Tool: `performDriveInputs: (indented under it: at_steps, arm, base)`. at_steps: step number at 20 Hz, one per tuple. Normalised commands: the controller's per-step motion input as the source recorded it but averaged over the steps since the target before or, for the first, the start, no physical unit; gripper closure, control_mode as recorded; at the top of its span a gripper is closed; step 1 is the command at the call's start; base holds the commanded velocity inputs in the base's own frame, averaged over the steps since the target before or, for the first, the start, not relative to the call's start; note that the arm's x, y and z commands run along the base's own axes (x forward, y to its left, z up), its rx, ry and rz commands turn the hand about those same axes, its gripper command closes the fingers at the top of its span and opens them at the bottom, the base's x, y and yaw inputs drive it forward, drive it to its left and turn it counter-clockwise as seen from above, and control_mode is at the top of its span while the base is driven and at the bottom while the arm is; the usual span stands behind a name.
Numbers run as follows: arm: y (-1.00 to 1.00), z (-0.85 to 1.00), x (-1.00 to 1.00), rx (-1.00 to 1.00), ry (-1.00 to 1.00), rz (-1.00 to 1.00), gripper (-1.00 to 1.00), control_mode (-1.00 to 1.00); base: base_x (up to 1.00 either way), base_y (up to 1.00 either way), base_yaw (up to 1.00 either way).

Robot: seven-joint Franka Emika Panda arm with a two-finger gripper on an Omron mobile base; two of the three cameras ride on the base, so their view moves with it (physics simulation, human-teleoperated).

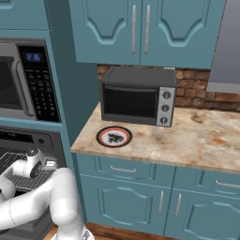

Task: Take the fish from the oven and place it on the plate on the counter.

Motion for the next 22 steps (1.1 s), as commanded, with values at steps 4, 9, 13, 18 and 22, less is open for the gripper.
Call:
performDriveInputs:
  at_steps: [4,9,13,18,22]
  arm:
    - [0.0,-0.46,-0.08,0.05,0.08,0.04,1.0,-1.0]
    - [0.0,-0.61,-0.1,0.02,0.1,0.02,1.0,-1.0]
    - [0.0,-0.73,-0.28,0.0,0.11,0.02,1.0,-1.0]
    - [0.15,-0.37,-0.41,0.0,0.05,0.05,1.0,-1.0]
    - [0.46,-0.26,-0.44,0.0,0.0,0.15,1.0,-1.0]
  base:
    - [0.0,0.0,0.0]
    - [0.0,0.0,0.0]
    - [0.0,0.0,0.0]
    - [0.0,0.0,0.0]
    - [0.0,0.0,0.0]
